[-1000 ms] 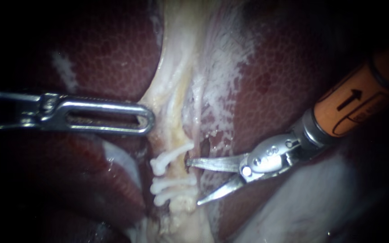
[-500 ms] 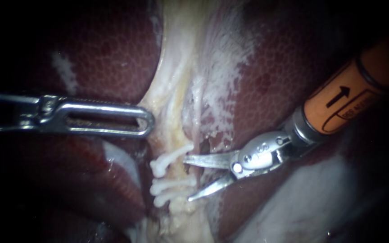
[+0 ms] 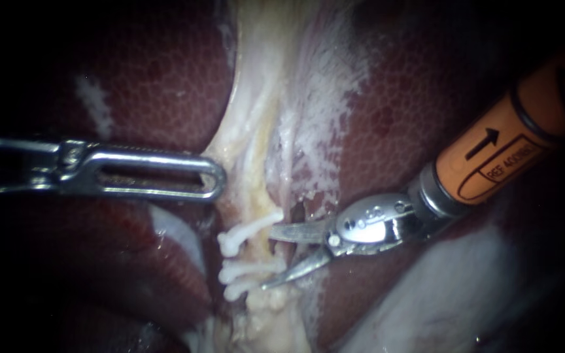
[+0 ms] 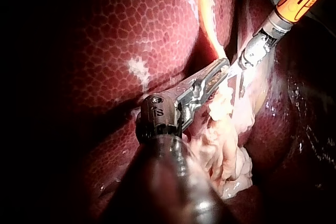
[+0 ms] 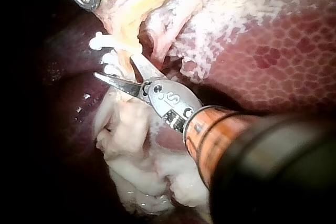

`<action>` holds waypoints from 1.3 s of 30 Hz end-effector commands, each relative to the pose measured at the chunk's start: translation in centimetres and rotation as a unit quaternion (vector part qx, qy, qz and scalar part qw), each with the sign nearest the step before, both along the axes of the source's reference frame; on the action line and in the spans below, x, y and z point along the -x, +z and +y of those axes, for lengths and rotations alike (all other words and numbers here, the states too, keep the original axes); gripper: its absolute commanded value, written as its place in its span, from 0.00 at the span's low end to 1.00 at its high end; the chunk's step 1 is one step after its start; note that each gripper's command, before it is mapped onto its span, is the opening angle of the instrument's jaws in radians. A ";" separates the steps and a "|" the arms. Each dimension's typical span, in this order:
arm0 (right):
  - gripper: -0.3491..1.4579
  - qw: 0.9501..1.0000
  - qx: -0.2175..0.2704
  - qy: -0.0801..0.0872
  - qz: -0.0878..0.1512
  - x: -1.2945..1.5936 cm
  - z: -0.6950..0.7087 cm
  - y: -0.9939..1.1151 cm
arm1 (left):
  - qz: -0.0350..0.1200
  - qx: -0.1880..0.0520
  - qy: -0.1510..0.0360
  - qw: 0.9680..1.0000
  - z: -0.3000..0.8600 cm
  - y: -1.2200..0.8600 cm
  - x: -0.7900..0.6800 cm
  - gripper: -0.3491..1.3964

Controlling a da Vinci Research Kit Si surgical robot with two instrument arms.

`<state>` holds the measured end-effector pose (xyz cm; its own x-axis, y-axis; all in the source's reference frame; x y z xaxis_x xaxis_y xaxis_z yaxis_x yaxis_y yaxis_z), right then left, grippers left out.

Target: Go to the cutting position left tube

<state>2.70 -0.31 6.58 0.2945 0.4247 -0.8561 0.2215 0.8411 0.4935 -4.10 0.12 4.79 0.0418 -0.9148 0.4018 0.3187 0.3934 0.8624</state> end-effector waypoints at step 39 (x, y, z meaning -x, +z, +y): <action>0.83 0.996 -0.049 -0.052 0.048 -0.24 -0.17 -0.05 | 0.000 0.000 0.001 1.000 0.01 0.04 -0.02 0.00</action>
